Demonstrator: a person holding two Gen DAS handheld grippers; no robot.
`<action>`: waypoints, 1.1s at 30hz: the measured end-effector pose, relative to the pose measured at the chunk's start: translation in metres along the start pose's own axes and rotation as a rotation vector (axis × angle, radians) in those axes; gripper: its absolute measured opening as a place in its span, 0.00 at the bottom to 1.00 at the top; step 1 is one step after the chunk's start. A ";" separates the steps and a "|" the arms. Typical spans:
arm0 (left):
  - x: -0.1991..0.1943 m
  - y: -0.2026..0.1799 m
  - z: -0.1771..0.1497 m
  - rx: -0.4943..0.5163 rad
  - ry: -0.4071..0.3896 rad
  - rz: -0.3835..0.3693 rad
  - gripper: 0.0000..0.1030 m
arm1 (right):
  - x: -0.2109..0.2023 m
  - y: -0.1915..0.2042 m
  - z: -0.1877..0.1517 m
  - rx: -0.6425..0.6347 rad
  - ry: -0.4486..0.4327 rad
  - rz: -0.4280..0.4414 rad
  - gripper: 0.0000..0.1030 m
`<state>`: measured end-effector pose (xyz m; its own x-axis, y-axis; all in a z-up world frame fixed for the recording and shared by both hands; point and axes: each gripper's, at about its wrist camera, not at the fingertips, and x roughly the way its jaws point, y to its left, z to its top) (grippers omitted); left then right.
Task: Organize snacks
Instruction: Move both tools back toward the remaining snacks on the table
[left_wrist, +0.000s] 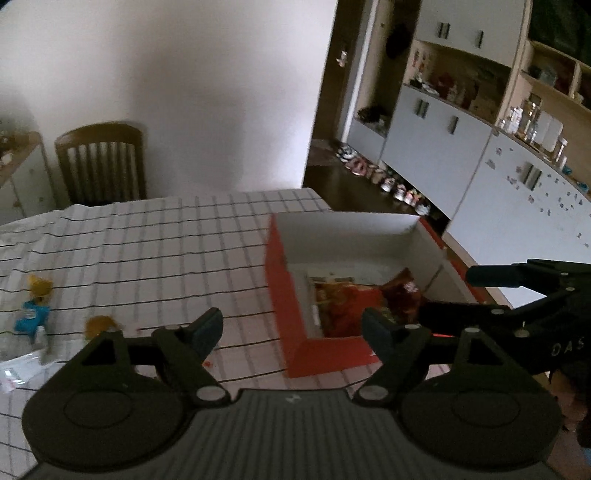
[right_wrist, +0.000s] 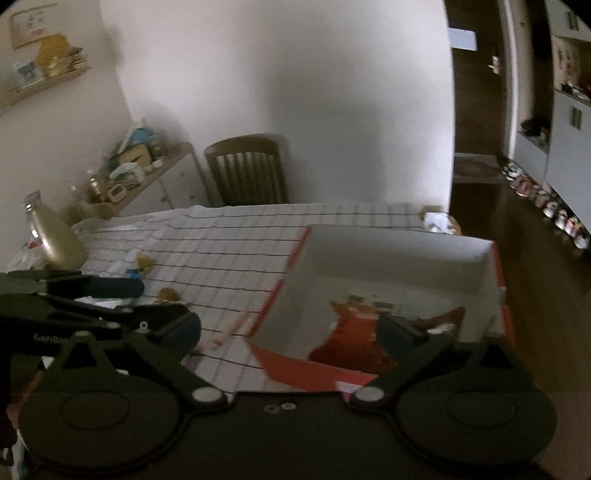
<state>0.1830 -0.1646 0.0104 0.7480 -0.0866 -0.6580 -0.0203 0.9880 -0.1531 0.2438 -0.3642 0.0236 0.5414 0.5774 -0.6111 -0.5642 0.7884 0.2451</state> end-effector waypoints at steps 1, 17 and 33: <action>-0.005 0.006 -0.002 -0.003 -0.005 0.003 0.80 | 0.002 0.007 0.000 -0.007 -0.002 0.006 0.99; -0.044 0.135 -0.035 -0.100 0.012 0.030 1.00 | 0.049 0.099 -0.006 -0.034 0.048 0.022 1.00; 0.006 0.210 -0.047 -0.167 0.098 0.165 1.00 | 0.122 0.151 -0.043 -0.022 0.152 -0.046 0.97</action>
<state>0.1520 0.0361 -0.0604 0.6577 0.0538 -0.7514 -0.2522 0.9556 -0.1523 0.1980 -0.1839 -0.0459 0.4678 0.5005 -0.7285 -0.5552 0.8077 0.1984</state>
